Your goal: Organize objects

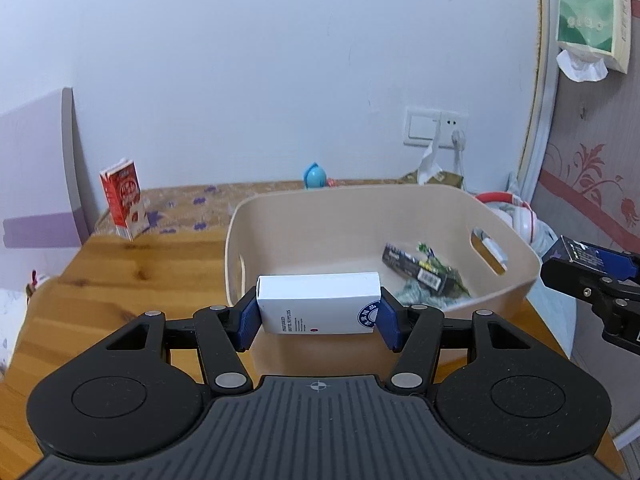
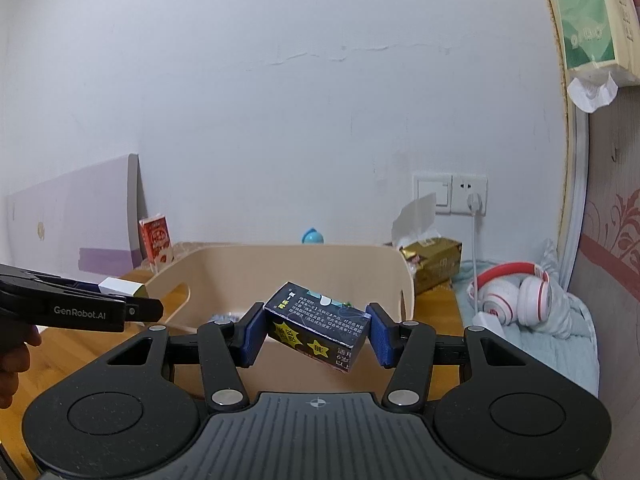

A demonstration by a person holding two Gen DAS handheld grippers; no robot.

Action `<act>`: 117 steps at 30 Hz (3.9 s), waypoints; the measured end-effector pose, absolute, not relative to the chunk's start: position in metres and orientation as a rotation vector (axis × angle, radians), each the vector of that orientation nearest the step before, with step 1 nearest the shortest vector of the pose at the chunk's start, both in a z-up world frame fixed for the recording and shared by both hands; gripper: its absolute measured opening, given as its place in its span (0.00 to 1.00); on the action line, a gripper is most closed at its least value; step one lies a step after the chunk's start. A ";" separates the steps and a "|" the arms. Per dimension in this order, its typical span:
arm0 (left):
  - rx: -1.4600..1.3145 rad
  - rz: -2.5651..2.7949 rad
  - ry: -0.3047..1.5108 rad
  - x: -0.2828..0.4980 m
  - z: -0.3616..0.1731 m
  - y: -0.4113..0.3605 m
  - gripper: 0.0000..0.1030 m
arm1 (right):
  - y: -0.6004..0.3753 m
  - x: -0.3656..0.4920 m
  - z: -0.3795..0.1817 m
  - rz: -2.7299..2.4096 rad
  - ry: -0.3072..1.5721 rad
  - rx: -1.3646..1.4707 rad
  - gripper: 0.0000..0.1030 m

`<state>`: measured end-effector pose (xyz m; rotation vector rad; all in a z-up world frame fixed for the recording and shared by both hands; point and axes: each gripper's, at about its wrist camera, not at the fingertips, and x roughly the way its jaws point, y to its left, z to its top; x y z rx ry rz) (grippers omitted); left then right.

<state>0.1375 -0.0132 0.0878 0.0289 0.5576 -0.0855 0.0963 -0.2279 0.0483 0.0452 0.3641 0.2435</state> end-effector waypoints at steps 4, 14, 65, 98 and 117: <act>0.031 -0.084 0.562 0.151 0.091 -0.015 0.58 | -0.225 0.104 0.054 0.243 0.348 0.047 0.49; 0.058 -0.075 0.601 0.190 0.087 -0.021 0.58 | -0.228 0.134 0.061 0.235 0.355 0.092 0.49; 0.111 -0.090 0.882 0.276 0.048 -0.034 0.79 | -0.192 0.212 0.023 0.171 0.657 -0.050 0.78; 0.079 -0.069 0.661 0.178 0.086 -0.008 0.81 | -0.192 0.127 0.050 0.188 0.505 0.020 0.99; 0.078 -0.067 0.593 0.118 0.093 0.000 0.82 | -0.180 0.077 0.050 0.196 0.461 0.037 1.00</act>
